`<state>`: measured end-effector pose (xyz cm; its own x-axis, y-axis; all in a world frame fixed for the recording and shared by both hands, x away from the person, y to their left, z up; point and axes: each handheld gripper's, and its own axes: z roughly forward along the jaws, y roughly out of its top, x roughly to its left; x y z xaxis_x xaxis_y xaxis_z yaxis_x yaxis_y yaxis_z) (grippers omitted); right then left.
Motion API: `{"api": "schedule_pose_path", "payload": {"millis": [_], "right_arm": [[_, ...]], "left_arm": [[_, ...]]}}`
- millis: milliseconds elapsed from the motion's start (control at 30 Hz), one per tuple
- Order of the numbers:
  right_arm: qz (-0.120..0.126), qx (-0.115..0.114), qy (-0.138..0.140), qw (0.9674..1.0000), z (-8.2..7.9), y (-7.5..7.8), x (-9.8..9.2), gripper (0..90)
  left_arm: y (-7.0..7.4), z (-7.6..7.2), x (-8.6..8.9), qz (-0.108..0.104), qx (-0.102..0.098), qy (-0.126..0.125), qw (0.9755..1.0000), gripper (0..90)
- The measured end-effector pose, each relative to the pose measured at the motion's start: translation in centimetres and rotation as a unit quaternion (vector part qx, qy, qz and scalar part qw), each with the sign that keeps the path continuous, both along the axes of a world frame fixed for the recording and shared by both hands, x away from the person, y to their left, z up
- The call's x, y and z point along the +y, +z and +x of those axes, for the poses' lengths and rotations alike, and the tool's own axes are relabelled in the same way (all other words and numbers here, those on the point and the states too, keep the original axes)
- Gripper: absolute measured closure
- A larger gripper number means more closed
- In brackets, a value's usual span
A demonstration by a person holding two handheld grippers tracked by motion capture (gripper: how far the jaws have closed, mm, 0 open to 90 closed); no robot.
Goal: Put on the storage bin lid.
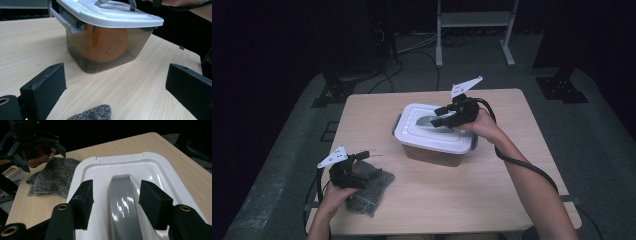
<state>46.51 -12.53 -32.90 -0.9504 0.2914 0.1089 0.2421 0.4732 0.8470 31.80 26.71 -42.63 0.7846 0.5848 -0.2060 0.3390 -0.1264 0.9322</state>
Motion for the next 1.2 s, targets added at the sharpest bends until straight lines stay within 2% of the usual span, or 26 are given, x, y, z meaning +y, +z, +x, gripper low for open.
{"api": "schedule_pose_path", "payload": {"millis": [133,567,733,1200], "right_arm": [[0.014,-0.006,-0.005,0.9999,-0.7,0.7,-1.1,39.1],[0.03,-0.009,-0.035,0.9989,-2.9,1.4,-5.2,35.4],[0.04,-0.006,-0.042,0.9983,-3.5,1.1,-6.8,34.7],[0.039,-0.005,-0.06,0.9974,-5.3,0.6,-9.8,33.2]], "left_arm": [[0.0,0.0,-0.1,0.002,0.0,-0.001,1.0,2.4],[0.0,-0.4,-0.3,0.006,-0.002,-0.003,1.0,2.4],[-0.1,-0.4,-0.1,0.006,0.0,0.0,1.0,2.4],[-0.2,-0.4,-0.3,0.01,0.0,-0.001,0.9999,2.4]]}}
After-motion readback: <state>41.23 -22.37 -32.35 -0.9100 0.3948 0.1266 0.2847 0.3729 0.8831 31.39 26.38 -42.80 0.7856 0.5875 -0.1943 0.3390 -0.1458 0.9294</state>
